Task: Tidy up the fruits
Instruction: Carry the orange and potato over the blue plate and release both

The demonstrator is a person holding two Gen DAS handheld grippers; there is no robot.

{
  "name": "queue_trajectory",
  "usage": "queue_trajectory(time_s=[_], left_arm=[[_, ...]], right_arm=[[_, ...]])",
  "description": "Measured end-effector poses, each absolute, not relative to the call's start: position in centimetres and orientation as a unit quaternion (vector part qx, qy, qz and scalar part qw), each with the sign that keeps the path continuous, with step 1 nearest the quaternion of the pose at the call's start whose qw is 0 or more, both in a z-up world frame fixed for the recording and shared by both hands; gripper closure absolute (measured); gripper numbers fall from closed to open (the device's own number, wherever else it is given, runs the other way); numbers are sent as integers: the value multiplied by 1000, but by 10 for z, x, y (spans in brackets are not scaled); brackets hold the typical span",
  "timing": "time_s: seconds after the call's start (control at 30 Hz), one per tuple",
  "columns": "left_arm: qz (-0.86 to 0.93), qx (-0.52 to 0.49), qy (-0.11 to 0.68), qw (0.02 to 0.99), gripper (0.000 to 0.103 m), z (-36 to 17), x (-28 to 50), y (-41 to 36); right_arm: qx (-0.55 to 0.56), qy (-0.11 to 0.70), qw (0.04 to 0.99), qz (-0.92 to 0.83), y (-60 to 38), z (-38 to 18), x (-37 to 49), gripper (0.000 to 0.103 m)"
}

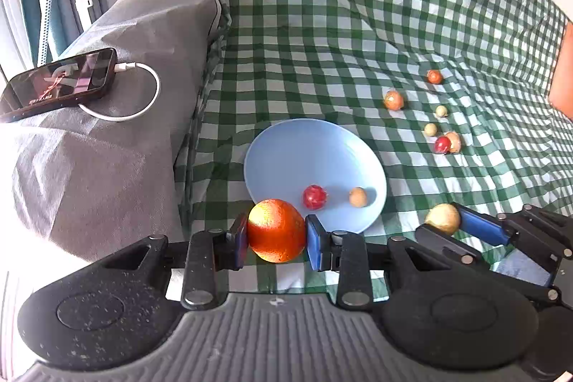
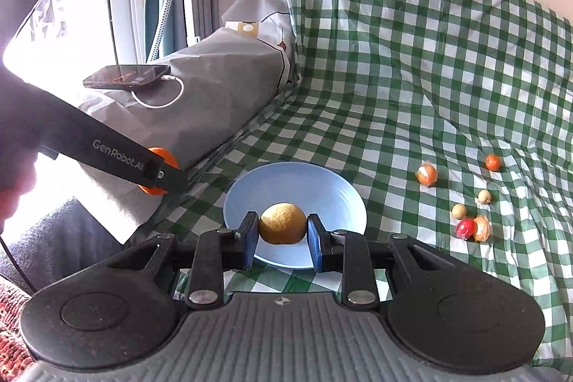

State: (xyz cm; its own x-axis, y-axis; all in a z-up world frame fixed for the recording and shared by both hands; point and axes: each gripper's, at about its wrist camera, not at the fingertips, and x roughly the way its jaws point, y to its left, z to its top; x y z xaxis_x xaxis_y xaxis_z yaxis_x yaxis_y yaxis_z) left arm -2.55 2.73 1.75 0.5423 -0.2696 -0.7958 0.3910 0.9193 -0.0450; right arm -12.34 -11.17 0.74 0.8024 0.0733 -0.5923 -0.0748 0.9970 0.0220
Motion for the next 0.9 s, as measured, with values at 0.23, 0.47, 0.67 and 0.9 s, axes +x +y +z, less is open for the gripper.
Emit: queue_trajectory(time_s=[0.23, 0.47, 0.67, 0.9], left_arm=[[-184, 78, 441, 875, 67, 6, 2, 14], [-190, 88, 451, 867, 66, -13, 32, -3], [-182, 87, 480, 854, 66, -37, 59, -11], [-178, 105, 499, 842, 66, -61, 79, -19]], right_arm=[[-9, 335, 942, 26, -116, -5, -102, 73], [-17, 362, 931, 31, -117, -22, -71, 73], [-20, 388, 921, 31, -119, -42, -42, 73], [-15, 415, 909, 27, -126, -66, -14, 73]])
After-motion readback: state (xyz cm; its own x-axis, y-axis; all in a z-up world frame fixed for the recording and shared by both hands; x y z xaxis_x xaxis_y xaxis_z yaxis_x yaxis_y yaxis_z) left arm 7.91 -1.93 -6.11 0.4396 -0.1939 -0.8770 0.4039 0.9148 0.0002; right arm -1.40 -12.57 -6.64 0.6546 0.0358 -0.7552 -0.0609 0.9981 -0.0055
